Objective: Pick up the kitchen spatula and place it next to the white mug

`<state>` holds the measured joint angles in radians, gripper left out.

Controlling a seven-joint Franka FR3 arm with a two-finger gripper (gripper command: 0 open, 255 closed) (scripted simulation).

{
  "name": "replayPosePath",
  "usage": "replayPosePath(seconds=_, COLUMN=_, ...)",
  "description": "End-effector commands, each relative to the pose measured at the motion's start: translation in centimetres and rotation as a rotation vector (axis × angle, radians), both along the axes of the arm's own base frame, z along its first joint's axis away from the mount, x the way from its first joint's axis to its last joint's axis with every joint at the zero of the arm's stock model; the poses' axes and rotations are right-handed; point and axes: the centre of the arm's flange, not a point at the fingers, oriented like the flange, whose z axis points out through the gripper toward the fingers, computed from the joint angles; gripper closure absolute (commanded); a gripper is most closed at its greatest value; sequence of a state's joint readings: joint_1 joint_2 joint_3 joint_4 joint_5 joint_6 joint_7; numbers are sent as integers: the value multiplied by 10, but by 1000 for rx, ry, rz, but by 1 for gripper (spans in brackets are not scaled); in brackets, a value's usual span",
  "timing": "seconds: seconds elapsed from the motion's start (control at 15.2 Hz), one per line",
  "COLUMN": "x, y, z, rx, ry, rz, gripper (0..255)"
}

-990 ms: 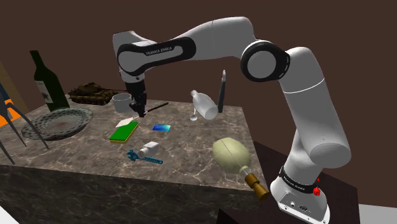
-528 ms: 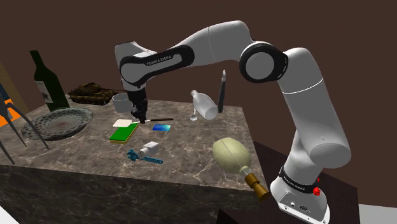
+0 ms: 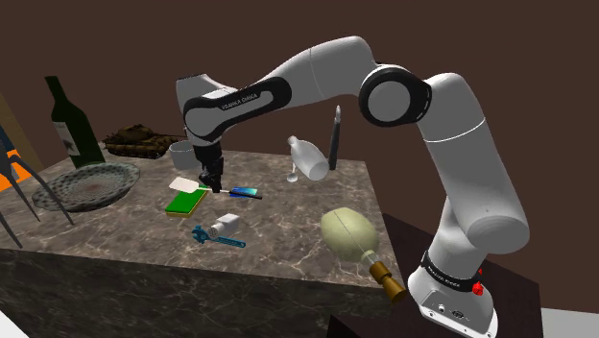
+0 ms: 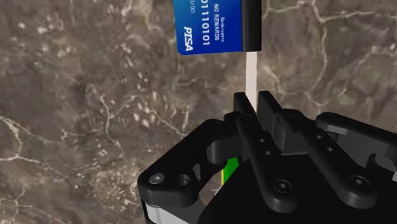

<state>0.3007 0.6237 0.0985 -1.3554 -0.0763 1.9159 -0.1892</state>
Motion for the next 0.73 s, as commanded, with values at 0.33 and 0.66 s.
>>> replayPosePath(seconds=0.33, x=0, y=0, z=-3, rx=-2, ry=5, rz=0, gripper=0)
replayPosePath(seconds=0.66, x=0, y=0, z=10, rx=-2, ry=5, rz=0, gripper=0)
